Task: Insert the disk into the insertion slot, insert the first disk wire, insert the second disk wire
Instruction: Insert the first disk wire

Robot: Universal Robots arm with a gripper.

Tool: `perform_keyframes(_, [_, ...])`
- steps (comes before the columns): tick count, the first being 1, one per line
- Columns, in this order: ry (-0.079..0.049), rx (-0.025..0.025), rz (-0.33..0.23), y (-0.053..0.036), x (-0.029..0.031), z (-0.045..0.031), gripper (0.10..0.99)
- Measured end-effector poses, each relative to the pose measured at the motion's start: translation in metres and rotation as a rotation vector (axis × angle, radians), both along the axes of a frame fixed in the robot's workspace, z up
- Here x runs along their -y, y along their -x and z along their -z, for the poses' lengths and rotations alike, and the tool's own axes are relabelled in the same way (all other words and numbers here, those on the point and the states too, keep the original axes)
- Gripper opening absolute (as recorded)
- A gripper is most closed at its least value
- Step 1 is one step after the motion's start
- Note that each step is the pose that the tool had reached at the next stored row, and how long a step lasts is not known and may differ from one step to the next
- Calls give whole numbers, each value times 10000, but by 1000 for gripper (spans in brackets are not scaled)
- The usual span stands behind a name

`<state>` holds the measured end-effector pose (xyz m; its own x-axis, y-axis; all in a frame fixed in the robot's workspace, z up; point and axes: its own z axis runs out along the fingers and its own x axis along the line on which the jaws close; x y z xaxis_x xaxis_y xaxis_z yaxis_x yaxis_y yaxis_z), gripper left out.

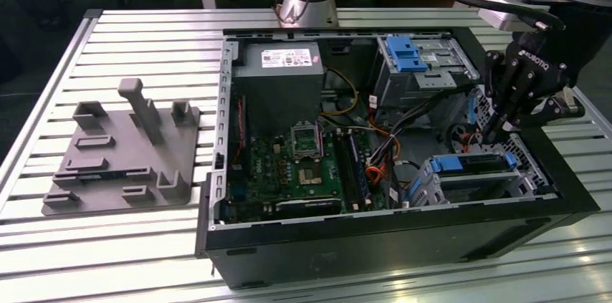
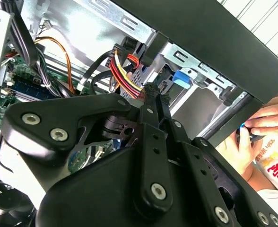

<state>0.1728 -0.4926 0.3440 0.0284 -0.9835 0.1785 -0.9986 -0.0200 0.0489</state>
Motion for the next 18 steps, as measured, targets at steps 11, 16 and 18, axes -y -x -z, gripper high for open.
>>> perform_keyframes(11, [20, 0, -20, 24, 124, 0, 165])
perform_keyframes(16, [-392, 19, -21, 28, 179, 0, 165])
perform_keyframes(18, [-541, 19, -21, 28, 187, 0, 165])
